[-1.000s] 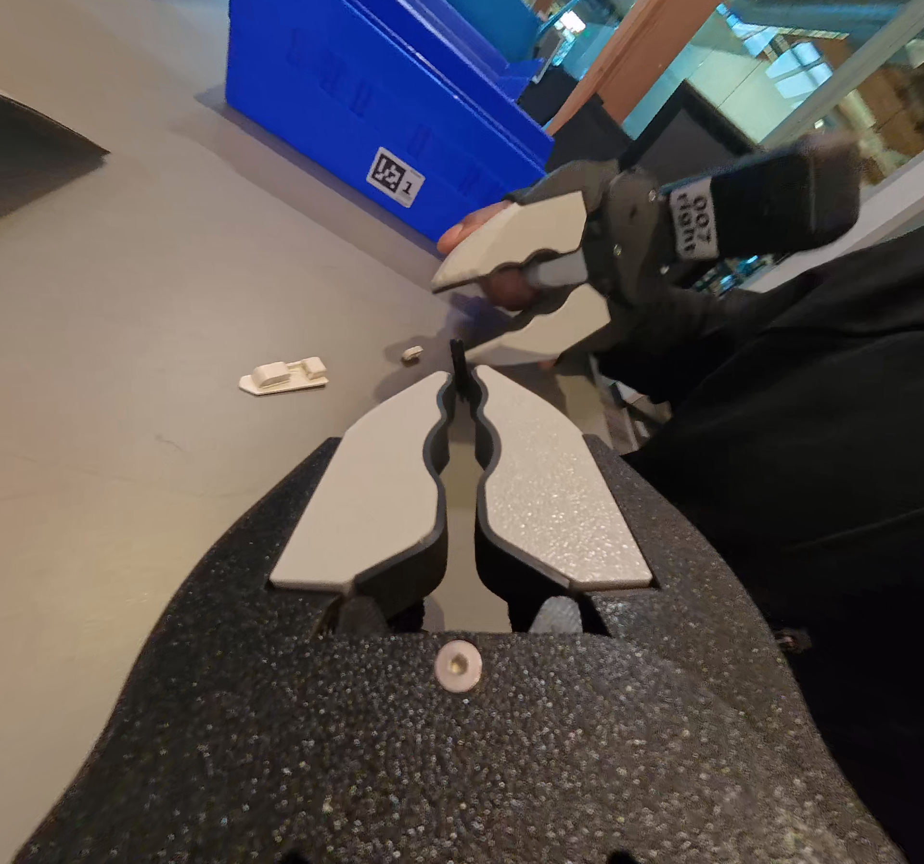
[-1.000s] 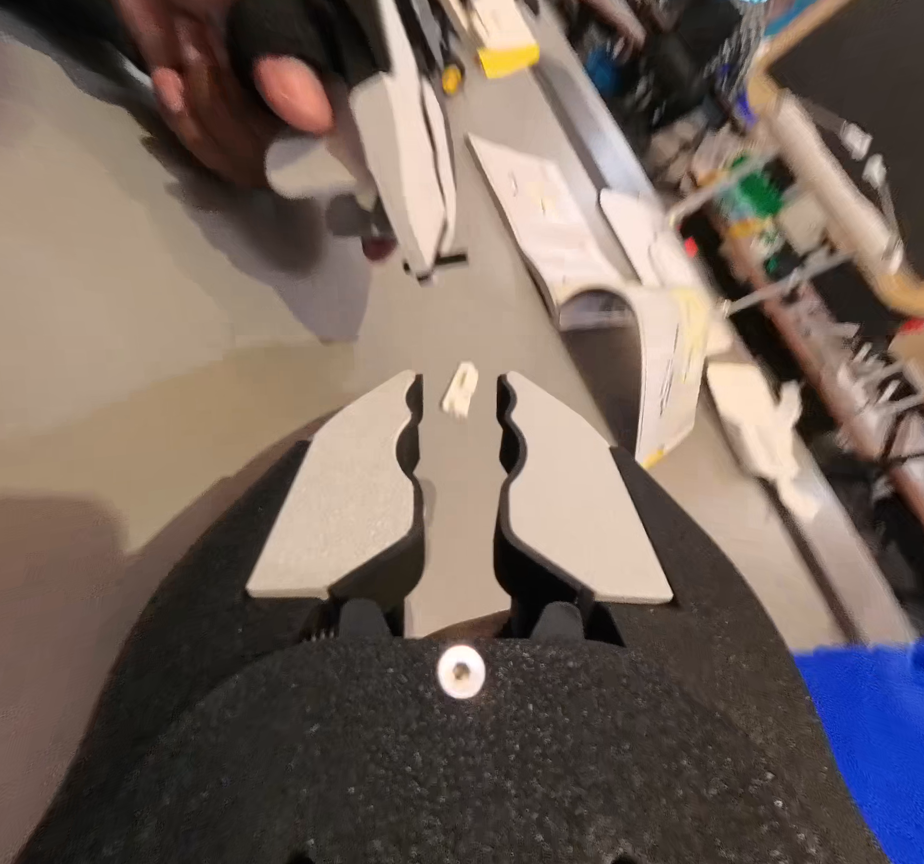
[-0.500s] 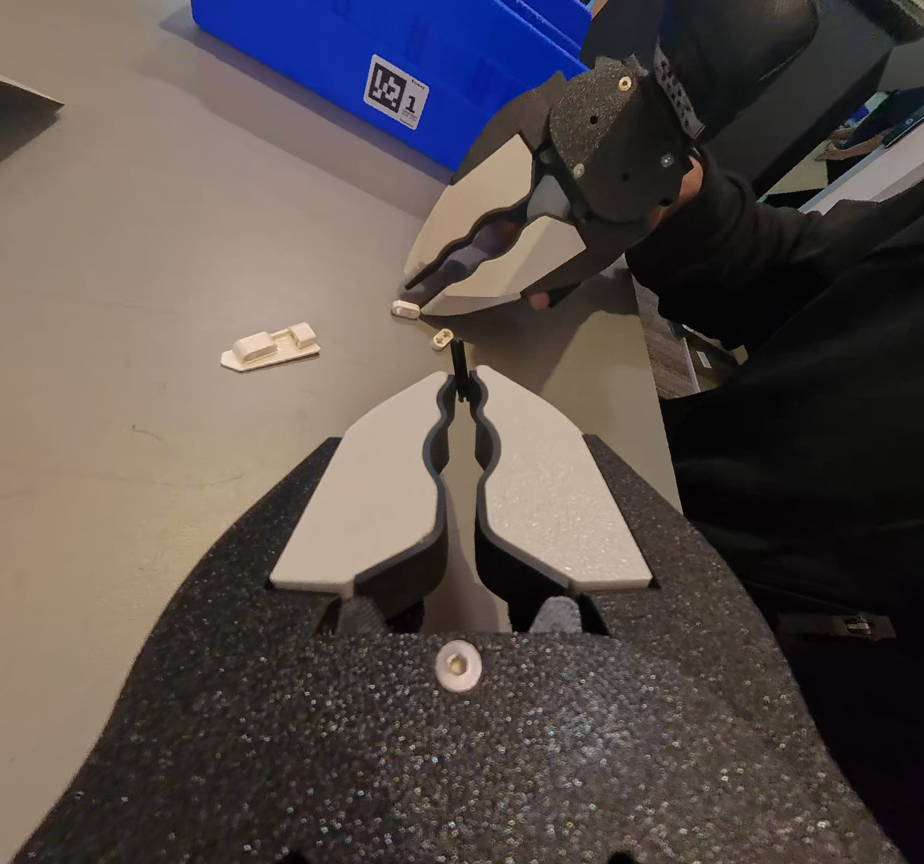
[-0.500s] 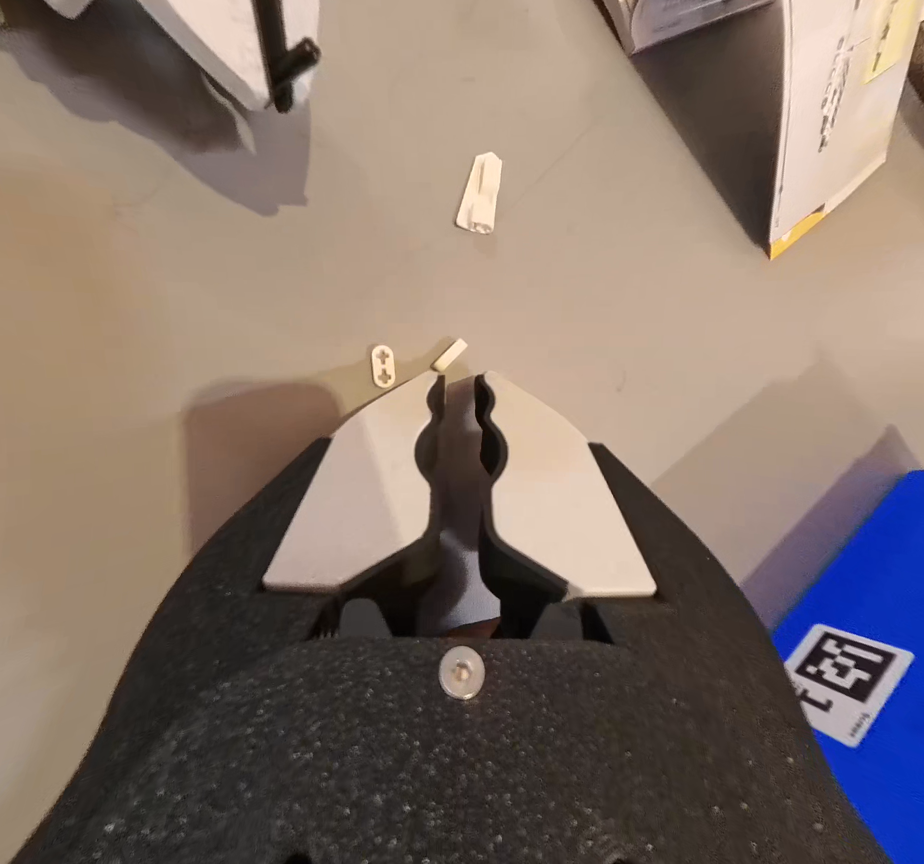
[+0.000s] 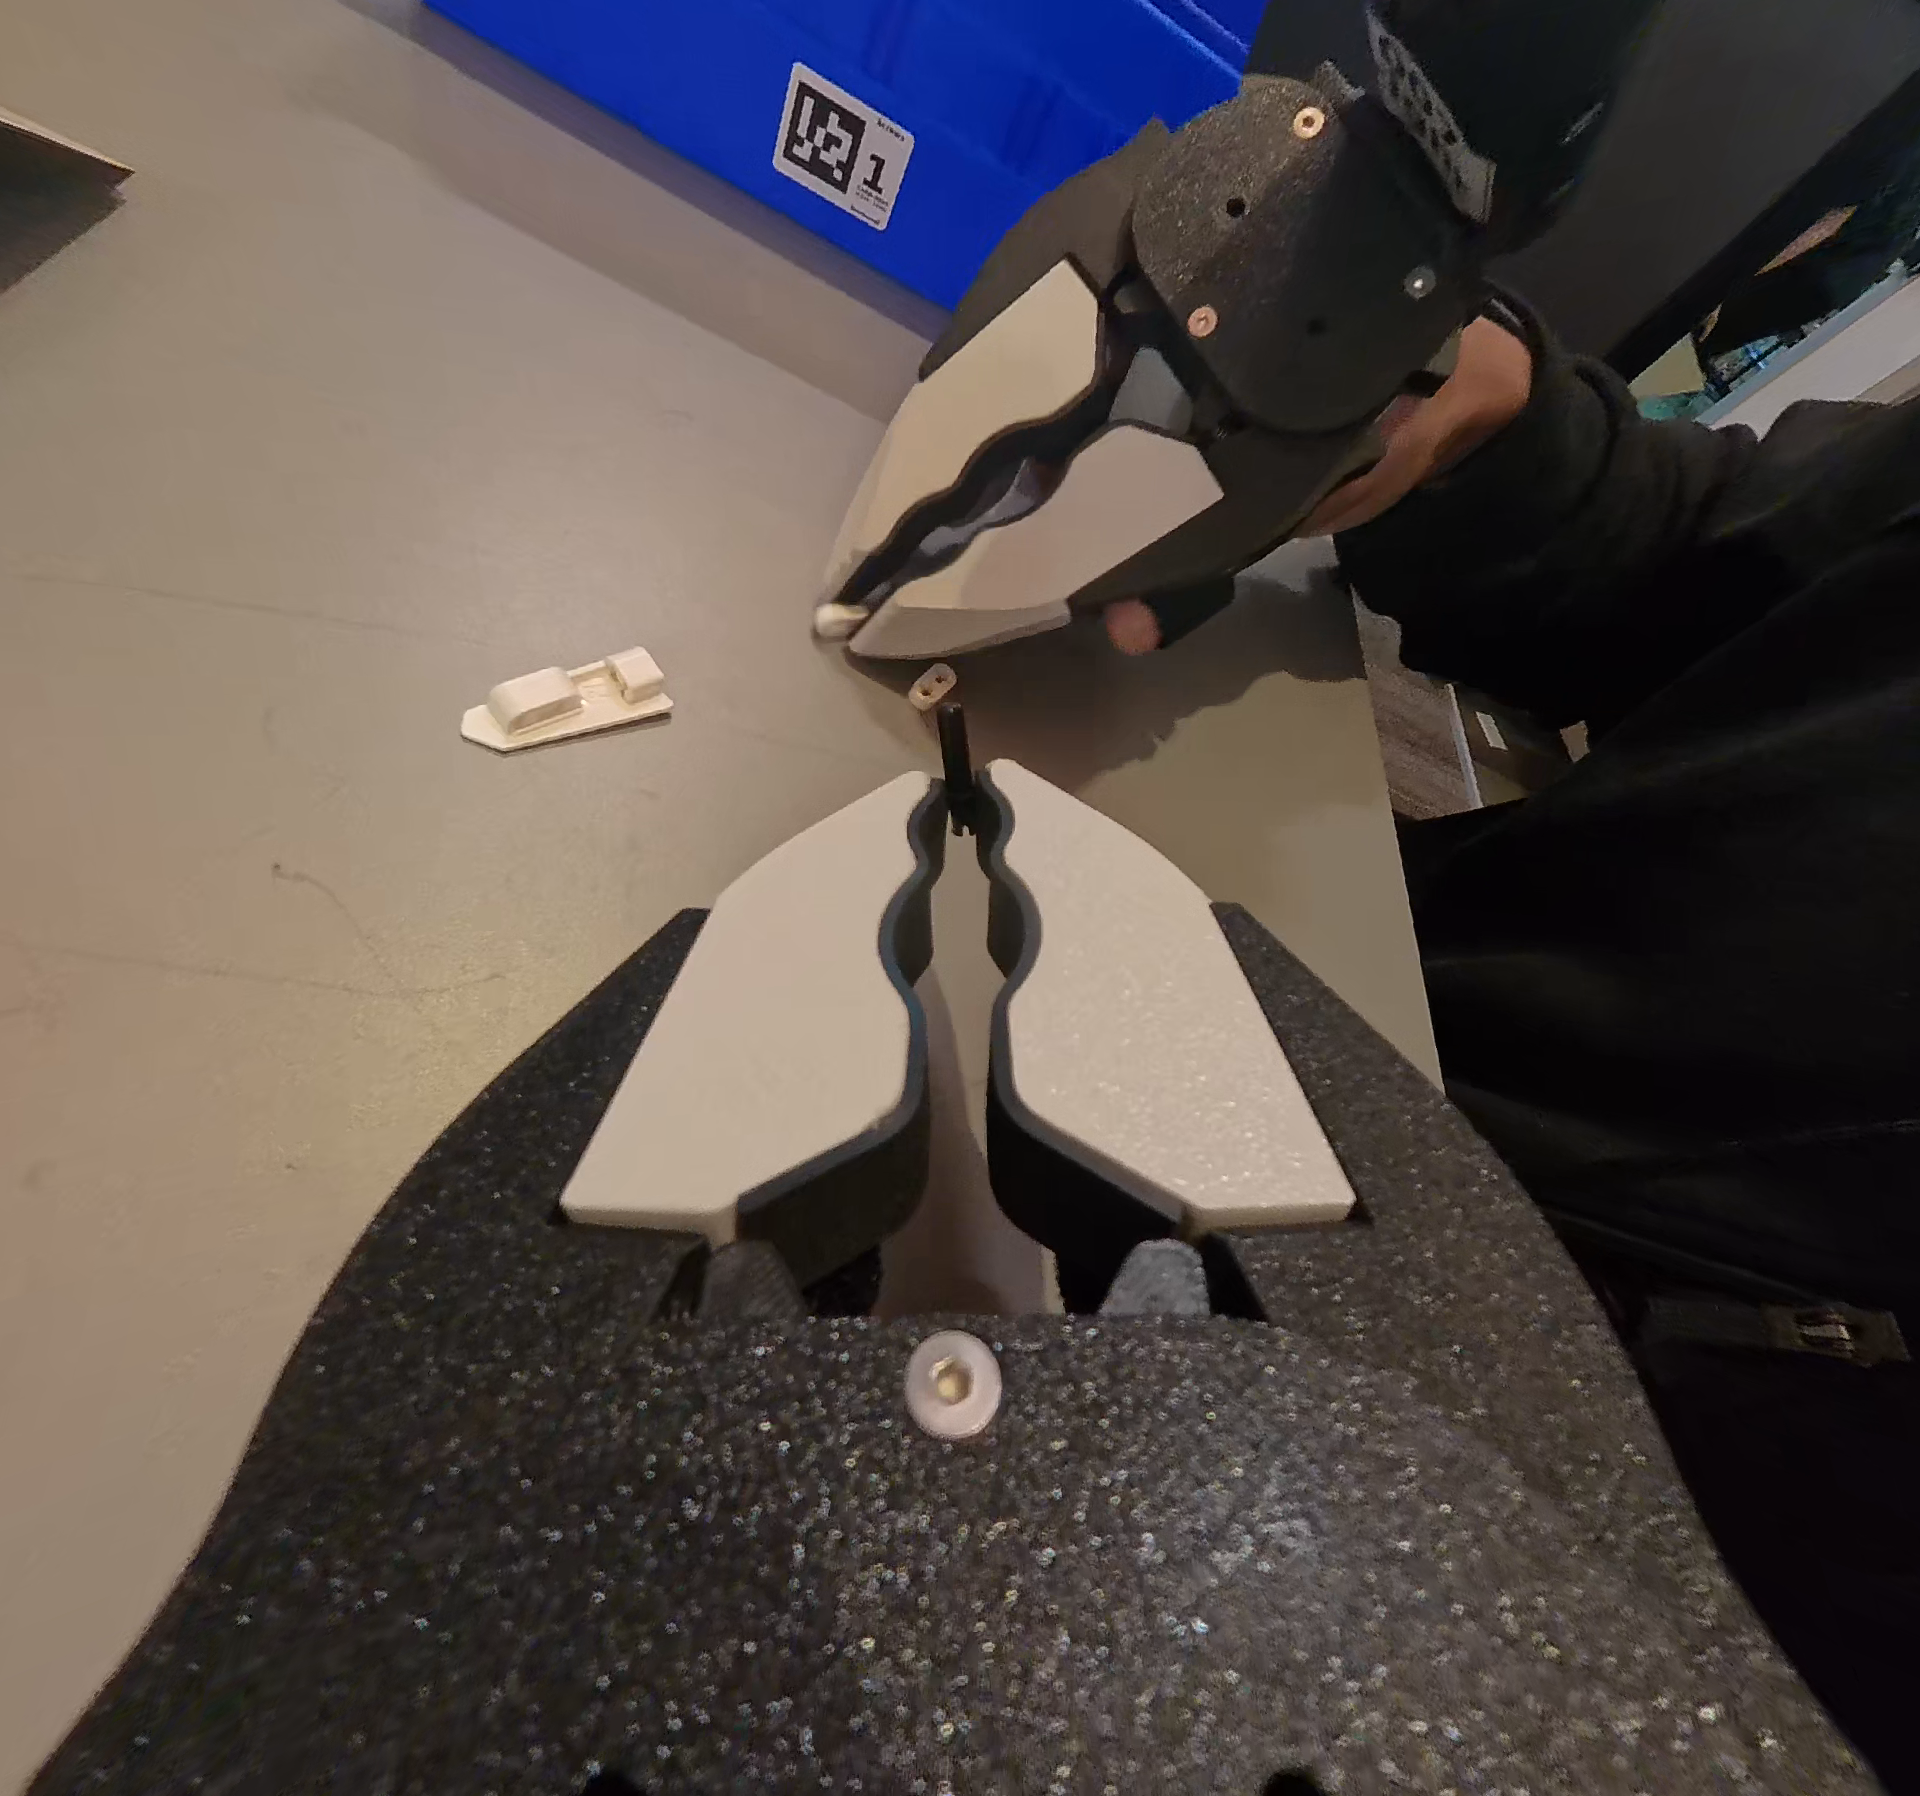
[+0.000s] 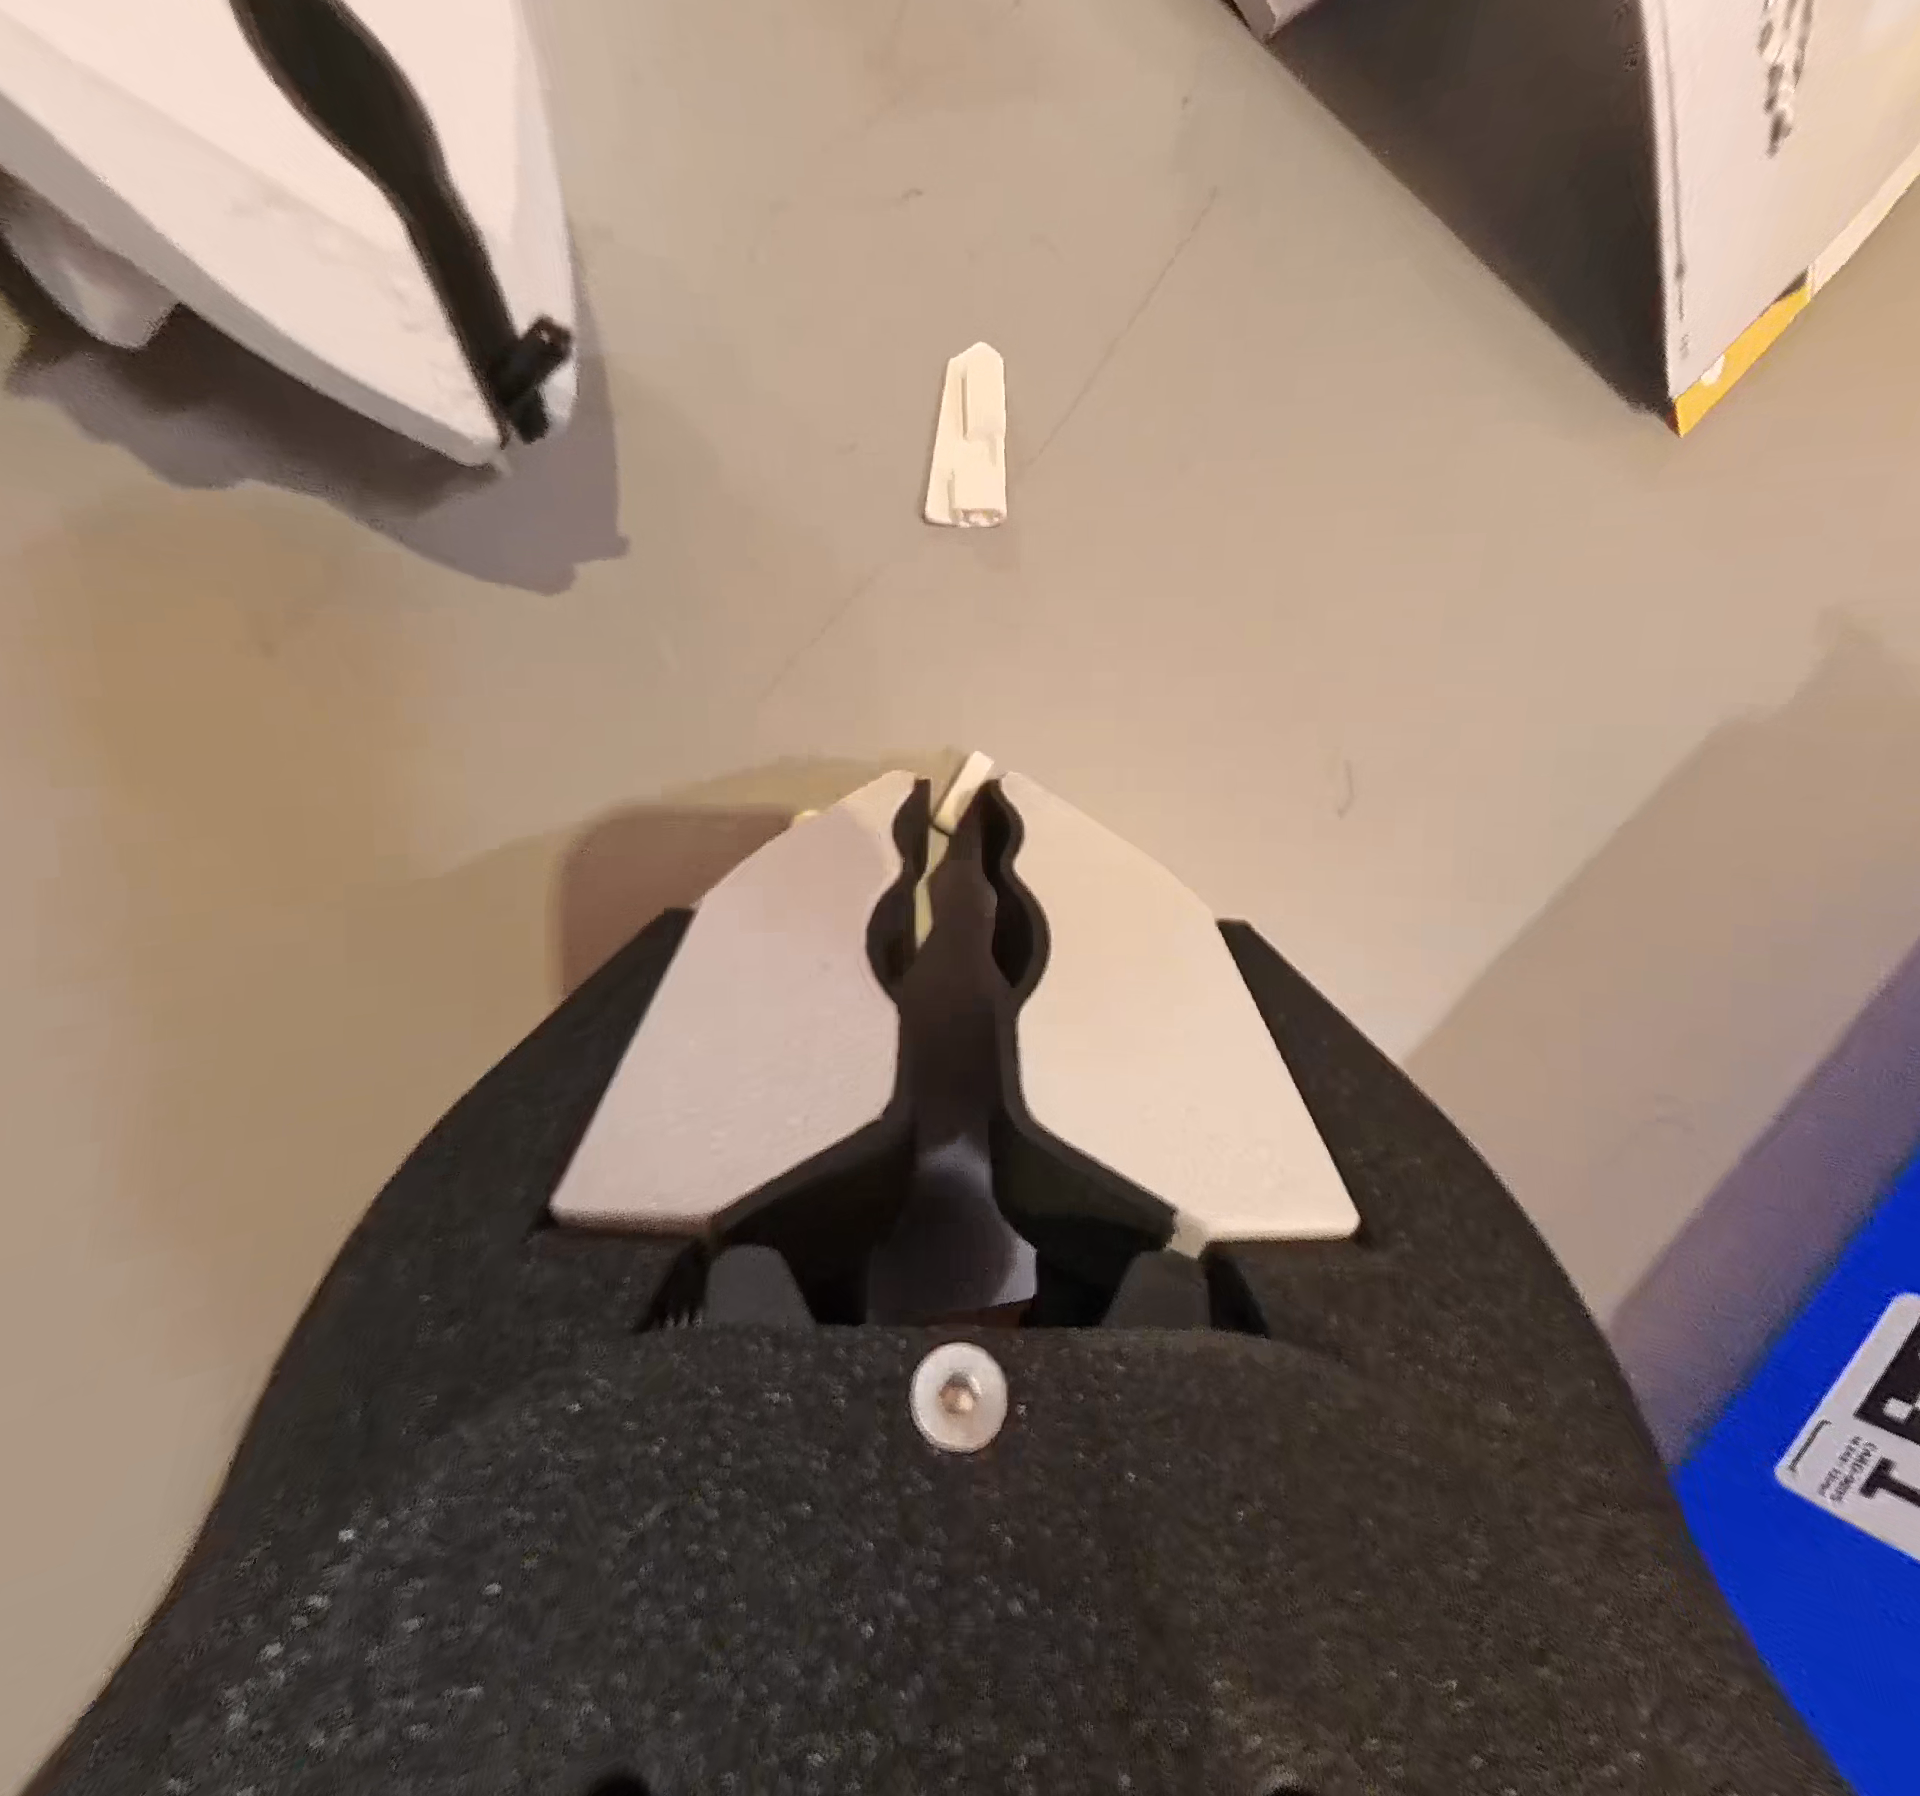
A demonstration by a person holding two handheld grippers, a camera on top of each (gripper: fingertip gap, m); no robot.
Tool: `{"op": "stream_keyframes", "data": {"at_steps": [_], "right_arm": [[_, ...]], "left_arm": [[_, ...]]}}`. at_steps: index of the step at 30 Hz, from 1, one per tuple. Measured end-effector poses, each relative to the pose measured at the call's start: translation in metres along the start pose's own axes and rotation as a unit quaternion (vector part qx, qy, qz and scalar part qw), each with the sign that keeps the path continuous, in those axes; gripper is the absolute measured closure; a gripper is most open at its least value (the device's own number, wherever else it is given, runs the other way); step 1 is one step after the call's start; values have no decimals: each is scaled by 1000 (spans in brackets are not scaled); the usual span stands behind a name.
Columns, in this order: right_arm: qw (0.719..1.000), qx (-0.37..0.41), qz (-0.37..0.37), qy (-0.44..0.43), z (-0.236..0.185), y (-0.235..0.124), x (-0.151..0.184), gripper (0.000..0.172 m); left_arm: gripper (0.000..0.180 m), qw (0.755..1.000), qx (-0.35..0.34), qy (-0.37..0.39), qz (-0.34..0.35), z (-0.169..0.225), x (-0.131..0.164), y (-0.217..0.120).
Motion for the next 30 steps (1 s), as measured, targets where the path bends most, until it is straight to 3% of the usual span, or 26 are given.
{"op": "stream_keyframes", "data": {"at_steps": [3,7,14,23,30], "right_arm": [[1000,-1,7,-29,-1,6,-4,168],[990,30,34,-132,-3,8,-11,168],[935,74,166,-304,-24,0,-32,168],[881,117,214,-406,-39,-6,-30,168],[870,108,210,-432,-44,-5,-27,168]], "left_arm": [[175,1000,-9,-7,3,-1,-1,0],[176,1000,-7,-25,5,-4,-1,-2],[176,999,5,-34,13,-6,-2,-4],[176,997,48,-34,44,-3,-5,-9],[176,997,57,-18,39,-1,-4,-8]]}}
Point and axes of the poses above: each gripper's, where its closed fingertips meet, y out along the fingers, x out of its underside, z = x × y across the jaws, the point moved 9 cm from there along -y, back along the fingers, and after that the axes turned 15 degrees about -x, right-handed, at the moved point
